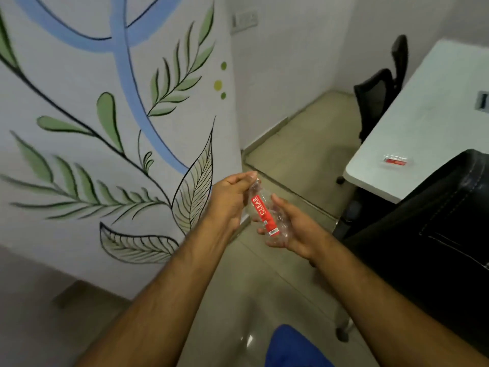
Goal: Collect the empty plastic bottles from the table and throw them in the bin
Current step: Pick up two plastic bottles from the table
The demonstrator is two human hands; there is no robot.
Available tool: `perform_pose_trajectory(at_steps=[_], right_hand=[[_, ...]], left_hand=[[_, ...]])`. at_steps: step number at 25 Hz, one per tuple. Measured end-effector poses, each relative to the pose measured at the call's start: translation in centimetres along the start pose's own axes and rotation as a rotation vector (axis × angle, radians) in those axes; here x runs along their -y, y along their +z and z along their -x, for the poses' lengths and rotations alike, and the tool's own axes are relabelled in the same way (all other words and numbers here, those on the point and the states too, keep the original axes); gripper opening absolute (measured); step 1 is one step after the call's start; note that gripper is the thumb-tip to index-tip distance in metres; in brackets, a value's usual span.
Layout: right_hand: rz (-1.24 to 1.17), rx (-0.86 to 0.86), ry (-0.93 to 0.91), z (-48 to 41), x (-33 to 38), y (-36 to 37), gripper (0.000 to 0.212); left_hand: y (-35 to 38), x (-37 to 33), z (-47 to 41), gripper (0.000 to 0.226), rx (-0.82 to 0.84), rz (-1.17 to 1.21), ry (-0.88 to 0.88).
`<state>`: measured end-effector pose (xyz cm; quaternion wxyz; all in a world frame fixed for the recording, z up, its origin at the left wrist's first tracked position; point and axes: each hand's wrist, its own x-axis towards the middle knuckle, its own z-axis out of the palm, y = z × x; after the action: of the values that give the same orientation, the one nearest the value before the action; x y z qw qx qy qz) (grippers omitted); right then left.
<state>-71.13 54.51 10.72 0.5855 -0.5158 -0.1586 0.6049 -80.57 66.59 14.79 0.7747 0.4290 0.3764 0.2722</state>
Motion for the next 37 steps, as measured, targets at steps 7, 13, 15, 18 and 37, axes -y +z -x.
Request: perform_pose_trajectory(at_steps=[7,13,15,18,37], right_hand=[[0.086,-0.371,-0.185,-10.5,6.3,-6.7,0.035],[-0.129,-0.597,-0.185,-16.2,11.6,-15.8,0.047],[-0.199,-0.773,-0.224,-16.7,13.4,-19.3,0.044],[-0.304,-1.031,-0.276,-17.1,14.8,-24.3,0.041],[-1.093,-1.876,-0.234,-20.7,16.5,-41.8,0.022]], left_hand=[[6.6,-0.4,-17.6,0.009,0.213,-0.122,-0.124],[17.2,1.7,-29.6,0.002,0.372,-0.359,-0.127],[22.2,2.9,-33.0,0.005,0.467,-0.454,-0.125],[28.7,5.6,-36.9,0.009,0.583,-0.604,-0.086],[53.7,27.8,-50.2,0.051,1.527,-1.559,0.295]])
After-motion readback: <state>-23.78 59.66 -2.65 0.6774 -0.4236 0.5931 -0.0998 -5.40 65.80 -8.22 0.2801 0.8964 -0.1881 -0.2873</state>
